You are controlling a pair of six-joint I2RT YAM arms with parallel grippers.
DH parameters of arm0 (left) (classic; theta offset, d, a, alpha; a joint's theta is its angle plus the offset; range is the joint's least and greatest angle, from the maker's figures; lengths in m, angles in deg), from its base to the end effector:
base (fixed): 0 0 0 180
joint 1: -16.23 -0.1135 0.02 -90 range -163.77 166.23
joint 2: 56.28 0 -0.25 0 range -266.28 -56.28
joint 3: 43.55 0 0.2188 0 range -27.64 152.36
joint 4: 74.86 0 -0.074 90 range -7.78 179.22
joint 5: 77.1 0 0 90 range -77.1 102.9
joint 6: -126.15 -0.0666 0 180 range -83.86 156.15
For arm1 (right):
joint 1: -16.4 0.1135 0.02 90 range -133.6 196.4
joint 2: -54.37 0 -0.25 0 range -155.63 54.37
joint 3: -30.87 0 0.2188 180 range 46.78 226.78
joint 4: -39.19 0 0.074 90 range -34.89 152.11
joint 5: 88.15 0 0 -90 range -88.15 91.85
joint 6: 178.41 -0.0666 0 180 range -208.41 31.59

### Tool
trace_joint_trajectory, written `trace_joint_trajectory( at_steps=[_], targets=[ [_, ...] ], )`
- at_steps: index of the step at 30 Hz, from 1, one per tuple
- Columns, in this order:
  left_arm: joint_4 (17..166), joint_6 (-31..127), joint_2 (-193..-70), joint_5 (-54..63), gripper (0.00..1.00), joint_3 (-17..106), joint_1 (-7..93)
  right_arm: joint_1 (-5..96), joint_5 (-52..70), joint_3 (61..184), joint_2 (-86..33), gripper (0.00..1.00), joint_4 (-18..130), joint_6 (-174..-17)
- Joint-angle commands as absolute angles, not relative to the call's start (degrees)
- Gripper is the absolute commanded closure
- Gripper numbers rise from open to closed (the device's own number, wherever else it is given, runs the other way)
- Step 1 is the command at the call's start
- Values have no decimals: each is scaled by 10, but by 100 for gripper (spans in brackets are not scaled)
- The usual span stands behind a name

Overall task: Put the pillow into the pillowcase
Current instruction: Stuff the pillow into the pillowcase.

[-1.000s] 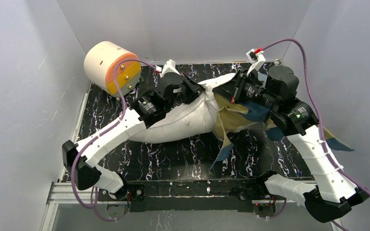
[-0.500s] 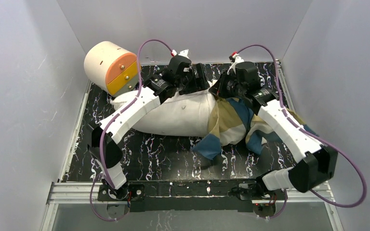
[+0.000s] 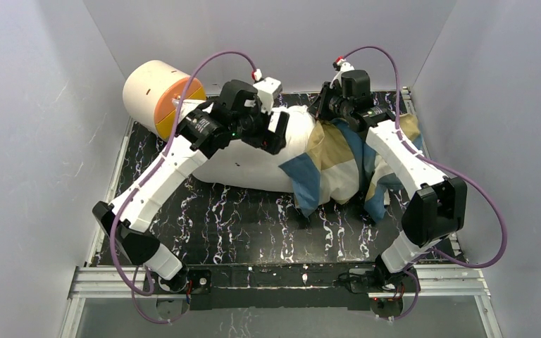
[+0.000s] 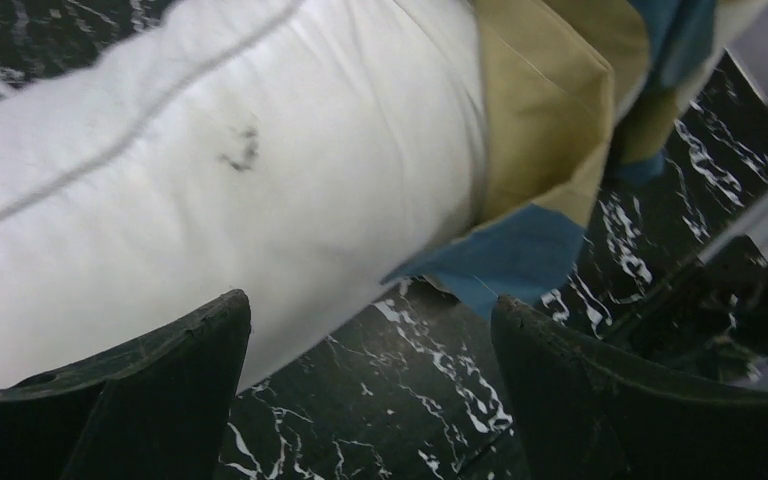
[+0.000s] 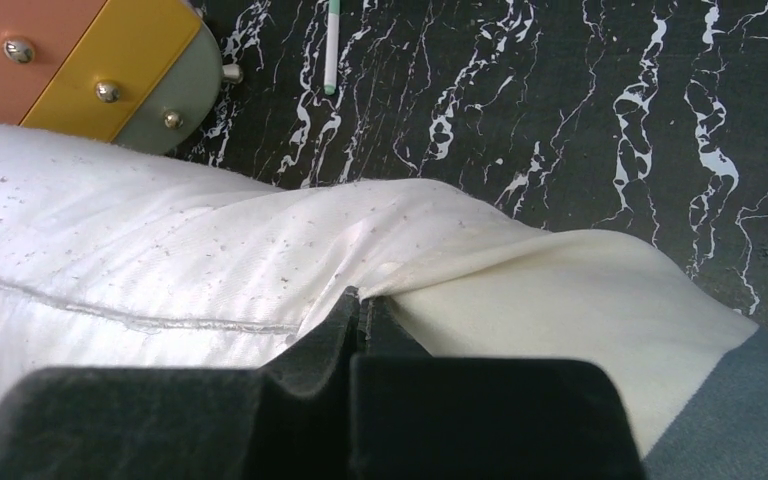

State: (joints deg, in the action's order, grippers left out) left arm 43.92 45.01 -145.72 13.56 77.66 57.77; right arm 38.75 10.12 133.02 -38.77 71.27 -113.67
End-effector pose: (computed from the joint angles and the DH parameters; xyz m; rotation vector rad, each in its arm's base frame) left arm 0.2445 -0.2156 0.4096 0.5916 2.0435 -0.5177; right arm 0.3464 0.1528 0.3426 -0.0455 2.0327 0.6762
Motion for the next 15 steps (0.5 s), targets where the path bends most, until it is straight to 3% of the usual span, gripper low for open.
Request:
trace_joint_trajectory(
  at_steps=[1,11,15],
  targets=[
    [474,455,-1412,-59,13,690,579,396,118,1340,-380,99,711,-1140],
    [615,507,-1416,-29,10,514,586,395,119,1334,-372,99,707,-1138],
    [750,597,-1405,-46,10,410,594,395,122,1336,-371,99,703,-1139]
  ],
)
